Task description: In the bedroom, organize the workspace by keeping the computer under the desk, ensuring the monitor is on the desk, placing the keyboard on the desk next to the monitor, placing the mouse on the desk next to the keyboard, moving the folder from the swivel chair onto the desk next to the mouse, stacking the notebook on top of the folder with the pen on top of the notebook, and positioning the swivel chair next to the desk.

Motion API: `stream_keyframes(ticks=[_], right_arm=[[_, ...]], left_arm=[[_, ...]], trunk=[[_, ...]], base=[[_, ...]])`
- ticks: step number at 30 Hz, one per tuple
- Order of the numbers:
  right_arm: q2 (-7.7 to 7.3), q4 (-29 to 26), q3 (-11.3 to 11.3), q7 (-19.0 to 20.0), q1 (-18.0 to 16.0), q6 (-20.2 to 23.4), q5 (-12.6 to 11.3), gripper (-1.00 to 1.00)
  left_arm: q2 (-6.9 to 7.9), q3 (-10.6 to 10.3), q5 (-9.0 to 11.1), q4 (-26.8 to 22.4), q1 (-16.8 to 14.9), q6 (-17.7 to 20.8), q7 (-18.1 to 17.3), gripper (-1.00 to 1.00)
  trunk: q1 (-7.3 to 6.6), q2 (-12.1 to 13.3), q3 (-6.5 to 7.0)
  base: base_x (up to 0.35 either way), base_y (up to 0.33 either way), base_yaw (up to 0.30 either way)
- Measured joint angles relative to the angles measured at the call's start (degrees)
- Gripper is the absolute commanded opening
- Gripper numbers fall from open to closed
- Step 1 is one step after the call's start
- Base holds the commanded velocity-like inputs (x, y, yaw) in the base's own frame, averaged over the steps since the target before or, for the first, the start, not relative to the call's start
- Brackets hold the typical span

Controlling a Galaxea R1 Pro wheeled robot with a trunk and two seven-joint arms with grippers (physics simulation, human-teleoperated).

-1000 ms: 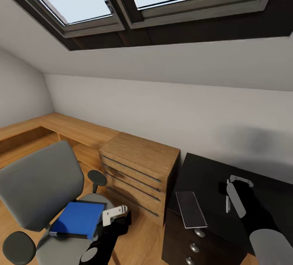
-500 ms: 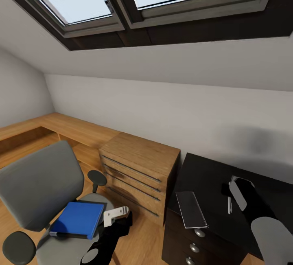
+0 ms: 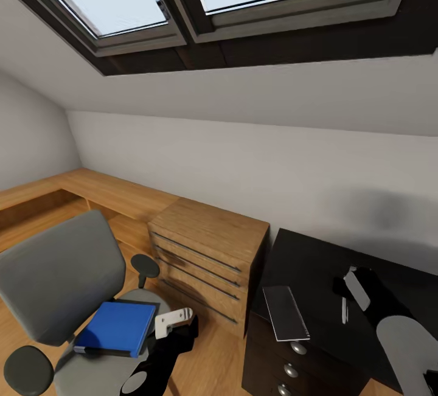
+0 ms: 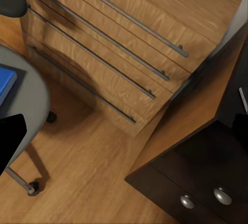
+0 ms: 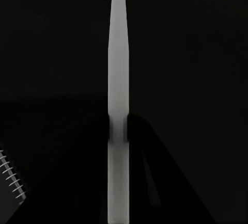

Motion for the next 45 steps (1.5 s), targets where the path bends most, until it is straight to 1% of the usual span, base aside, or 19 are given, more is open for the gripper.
stream_keyframes(ticks=[9,21,28,38,45], right_arm=[[-0.04,5.1,0.03,0.25,-1.75,-2.86,0.07,-1.0],[-0.12,5.56,0.02,0.24,-1.91,-4.19,0.07,-1.0],[-0.13,5.51,0.04,0.24,-1.91,-4.63,0.97,-1.0],[0.04,5.1,0.17,0.32,-1.91,-4.58,1.2,-1.0],[0.12,5.01,0.19,0.32,-1.92,-4.48,1.21,-1.0]], left_arm=[[-0.08,-0.39,0.09,-1.17,0.0,-0.06,0.16,1.0],[-0.15,-0.81,0.18,-1.42,0.0,-0.06,0.18,1.0],[-0.17,-1.05,0.19,-1.42,0.0,-0.04,0.18,1.0],[-0.13,-1.06,0.19,-1.35,0.0,0.06,0.18,1.0],[-0.09,-1.06,0.18,-1.34,0.0,0.06,0.18,1.0]], trunk=[[0.0,0.0,0.0],[0.0,0.0,0.0],[1.53,-2.8,-1.26],[3.73,-6.82,-3.06],[3.74,-6.83,-3.06]], base=[[0.0,0.0,0.0],[0.0,0.0,0.0],[0.0,0.0,0.0],[0.0,0.0,0.0],[0.0,0.0,0.0]])
